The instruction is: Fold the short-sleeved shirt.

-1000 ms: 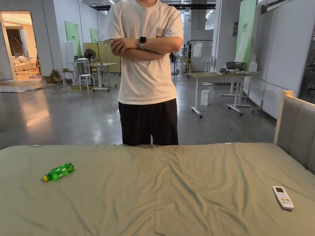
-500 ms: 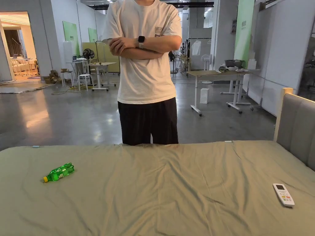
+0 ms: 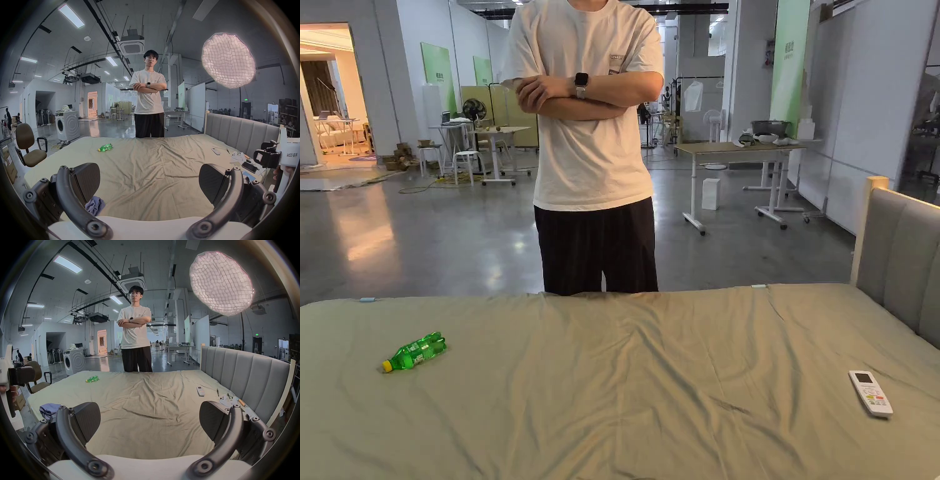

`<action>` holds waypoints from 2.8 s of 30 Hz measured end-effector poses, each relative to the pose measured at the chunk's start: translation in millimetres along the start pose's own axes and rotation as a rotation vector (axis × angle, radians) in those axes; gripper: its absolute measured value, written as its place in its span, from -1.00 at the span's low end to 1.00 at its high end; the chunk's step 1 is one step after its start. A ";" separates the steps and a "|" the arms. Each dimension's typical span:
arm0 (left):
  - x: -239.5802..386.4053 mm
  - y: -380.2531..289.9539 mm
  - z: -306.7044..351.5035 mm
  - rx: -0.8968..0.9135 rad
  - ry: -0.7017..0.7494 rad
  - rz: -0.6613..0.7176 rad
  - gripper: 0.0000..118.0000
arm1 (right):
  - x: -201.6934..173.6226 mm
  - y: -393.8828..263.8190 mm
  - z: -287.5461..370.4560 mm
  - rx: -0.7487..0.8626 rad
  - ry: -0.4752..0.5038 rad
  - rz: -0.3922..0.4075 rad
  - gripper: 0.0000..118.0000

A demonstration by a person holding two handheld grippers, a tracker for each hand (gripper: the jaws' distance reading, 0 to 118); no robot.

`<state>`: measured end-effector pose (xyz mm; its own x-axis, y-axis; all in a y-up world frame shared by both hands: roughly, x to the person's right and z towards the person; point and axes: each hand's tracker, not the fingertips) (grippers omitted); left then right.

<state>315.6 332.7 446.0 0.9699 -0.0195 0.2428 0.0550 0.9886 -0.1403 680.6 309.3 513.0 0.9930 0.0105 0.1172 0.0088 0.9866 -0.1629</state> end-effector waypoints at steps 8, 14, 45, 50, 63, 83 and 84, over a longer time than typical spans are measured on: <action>1.2 -0.8 -0.4 -0.012 -0.006 0.011 1.00 | -3.3 0.1 0.3 0.010 -0.015 0.034 1.00; 1.7 1.5 -1.8 -0.017 -0.015 0.007 1.00 | -6.0 6.3 -3.5 -0.040 0.034 -0.056 1.00; 6.6 8.6 -2.0 -0.003 -0.051 0.042 1.00 | -34.4 26.5 -6.7 -0.123 -0.053 -0.124 1.00; 6.8 6.9 -0.8 0.006 -0.037 0.045 1.00 | -22.1 21.5 -3.0 0.028 -0.021 -0.026 1.00; 12.2 9.4 0.7 0.031 -0.029 0.002 1.00 | -16.6 21.2 -1.9 0.031 -0.055 -0.022 1.00; 13.4 10.6 -0.1 0.025 -0.033 -0.004 1.00 | -22.5 24.7 0.7 0.043 -0.039 0.010 1.00; 13.3 10.5 -0.3 0.023 -0.034 -0.005 1.00 | -22.7 25.0 1.0 0.043 -0.042 0.008 1.00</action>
<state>329.2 342.8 447.5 0.9609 -0.0194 0.2762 0.0538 0.9916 -0.1174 658.2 333.9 507.3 0.9872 0.0244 0.1575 -0.0050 0.9925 -0.1222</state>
